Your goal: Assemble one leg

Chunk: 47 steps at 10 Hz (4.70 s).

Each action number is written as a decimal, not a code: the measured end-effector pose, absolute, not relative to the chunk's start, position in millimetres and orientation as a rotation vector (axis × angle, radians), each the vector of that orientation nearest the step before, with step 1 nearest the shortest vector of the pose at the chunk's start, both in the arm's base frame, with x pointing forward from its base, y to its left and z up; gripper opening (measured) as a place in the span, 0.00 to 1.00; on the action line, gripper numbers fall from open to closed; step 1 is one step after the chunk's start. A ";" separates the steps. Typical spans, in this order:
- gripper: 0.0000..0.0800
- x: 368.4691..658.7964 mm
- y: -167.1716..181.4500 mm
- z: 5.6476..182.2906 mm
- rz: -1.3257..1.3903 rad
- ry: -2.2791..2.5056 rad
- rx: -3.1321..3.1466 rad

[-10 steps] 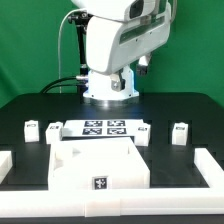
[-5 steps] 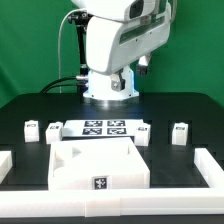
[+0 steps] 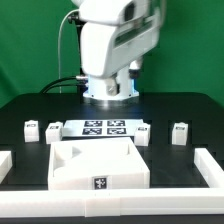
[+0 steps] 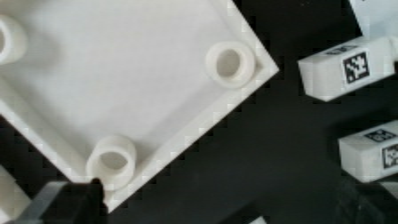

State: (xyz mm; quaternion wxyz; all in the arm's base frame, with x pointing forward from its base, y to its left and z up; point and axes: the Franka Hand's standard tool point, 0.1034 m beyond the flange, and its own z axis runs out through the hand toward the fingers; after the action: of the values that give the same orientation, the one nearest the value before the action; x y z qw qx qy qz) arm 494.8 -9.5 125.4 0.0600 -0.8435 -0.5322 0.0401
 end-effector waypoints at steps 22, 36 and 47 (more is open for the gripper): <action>0.48 439.1 -66.4 9.0 -0.096 -2.249 -2.204; 0.08 452.0 -14.5 8.8 -0.074 -2.125 -2.287; 0.47 490.5 51.6 7.9 -0.018 -2.120 -2.204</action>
Offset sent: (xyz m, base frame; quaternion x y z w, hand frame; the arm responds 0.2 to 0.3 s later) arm 0.0000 0.0000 0.0000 0.0000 0.0000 0.0000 1.0000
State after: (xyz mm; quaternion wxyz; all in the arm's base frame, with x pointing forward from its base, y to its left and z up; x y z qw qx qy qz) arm 490.5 51.6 7.9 0.0417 -0.7201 -0.6926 -0.0058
